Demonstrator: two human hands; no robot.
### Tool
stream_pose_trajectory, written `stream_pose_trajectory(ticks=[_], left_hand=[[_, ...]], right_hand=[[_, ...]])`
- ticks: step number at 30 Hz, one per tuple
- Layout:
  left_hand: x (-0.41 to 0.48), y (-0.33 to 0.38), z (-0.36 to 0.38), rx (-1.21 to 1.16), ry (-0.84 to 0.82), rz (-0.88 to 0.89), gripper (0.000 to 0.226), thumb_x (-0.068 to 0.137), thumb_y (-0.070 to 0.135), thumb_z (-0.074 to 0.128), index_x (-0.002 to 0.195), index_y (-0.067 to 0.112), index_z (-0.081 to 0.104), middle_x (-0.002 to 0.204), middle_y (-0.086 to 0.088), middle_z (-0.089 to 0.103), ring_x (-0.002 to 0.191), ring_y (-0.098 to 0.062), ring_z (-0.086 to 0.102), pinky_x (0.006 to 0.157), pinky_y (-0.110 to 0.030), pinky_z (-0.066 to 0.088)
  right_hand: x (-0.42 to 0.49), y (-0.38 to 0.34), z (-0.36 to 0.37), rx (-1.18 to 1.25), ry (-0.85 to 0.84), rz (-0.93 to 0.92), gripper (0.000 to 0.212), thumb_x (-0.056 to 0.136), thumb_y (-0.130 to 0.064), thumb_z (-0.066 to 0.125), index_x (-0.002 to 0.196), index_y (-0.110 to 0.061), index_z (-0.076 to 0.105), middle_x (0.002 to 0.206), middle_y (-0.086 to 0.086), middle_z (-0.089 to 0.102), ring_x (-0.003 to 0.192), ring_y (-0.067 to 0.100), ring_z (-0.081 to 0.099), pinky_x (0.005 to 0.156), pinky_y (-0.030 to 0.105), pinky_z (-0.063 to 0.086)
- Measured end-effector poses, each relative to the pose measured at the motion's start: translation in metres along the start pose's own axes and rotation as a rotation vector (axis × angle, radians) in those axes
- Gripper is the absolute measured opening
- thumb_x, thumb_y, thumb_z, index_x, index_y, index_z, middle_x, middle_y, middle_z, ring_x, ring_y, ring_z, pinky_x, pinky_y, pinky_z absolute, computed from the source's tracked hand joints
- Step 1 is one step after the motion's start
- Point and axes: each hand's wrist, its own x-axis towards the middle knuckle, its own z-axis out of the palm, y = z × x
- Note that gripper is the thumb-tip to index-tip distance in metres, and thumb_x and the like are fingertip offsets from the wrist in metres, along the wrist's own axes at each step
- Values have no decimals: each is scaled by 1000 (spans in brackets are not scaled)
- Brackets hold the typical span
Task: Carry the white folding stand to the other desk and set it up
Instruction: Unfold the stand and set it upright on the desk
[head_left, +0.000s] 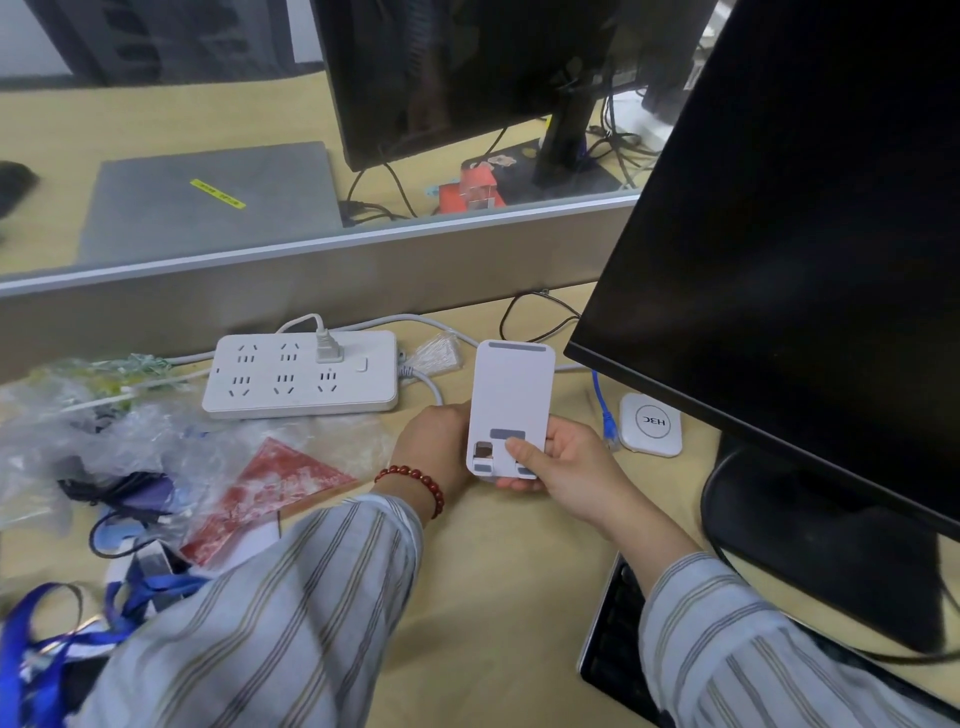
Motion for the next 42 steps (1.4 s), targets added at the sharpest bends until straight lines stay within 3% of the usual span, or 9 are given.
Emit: stream_pose_trajectory(ticks=[13,15,19,23,26,30,33,38,42], left_hand=[[0,1,-1,-5,-37,-24,12,82,12,46,83,7,57,88,-15,68,82,-32,62,66,-32,44],[0,2,0,6,-47,-27,11,83,12,45,82,9,56,89,-15,68,82,-32,62,65,-31,43],[1,3,3,24,-57,-21,10,83,11,42,75,15,45,90,-14,68,81,-30,62,63,-26,38],[3,4,6,-49,-25,-47,16,84,17,45,89,11,59,94,-10,69,85,-28,62,65,-25,36],[2,2,9,-173,-6,-85,25,79,33,59,99,19,64,95,-4,72,85,-23,63,66,-23,38],[2,-1,12,-264,5,-103,32,71,37,68,101,25,67,98,-3,72,89,-23,63,69,-24,42],[1,-3,11,-289,12,-98,32,71,38,69,100,26,67,96,-2,73,88,-23,64,71,-27,48],[-4,1,7,-311,29,-98,20,79,36,56,88,22,66,87,-4,72,79,-24,62,70,-31,50],[-3,0,5,-183,25,-50,19,81,27,52,91,15,63,90,-8,72,82,-28,63,70,-33,51]], right_hand=[[-1,-10,1,-33,5,40,18,91,-2,53,106,-10,60,95,10,68,54,11,69,54,19,56],[1,-10,1,-42,10,19,19,90,-1,55,104,-13,60,98,11,69,60,12,71,58,22,58],[6,-7,-1,-138,71,-59,26,87,-4,60,96,-28,64,103,5,73,92,22,71,86,38,57],[12,-11,-1,-137,118,-85,27,86,-7,62,90,-34,65,97,-3,74,92,21,71,90,46,55],[18,-17,-2,-117,128,-75,26,86,-8,63,92,-33,66,99,-2,74,95,22,70,92,48,53],[24,-23,-4,-117,135,-42,21,84,-11,65,94,-28,69,105,3,74,98,24,69,94,50,52],[24,-26,-5,-141,132,-29,20,85,-11,63,99,-23,69,105,3,74,96,23,70,90,44,54],[13,-25,-4,-145,83,-15,14,90,-9,57,100,-14,66,73,3,72,54,19,65,50,19,48],[6,-19,-3,-123,54,-18,15,90,-8,57,94,-20,66,74,1,72,50,17,66,52,23,52]])
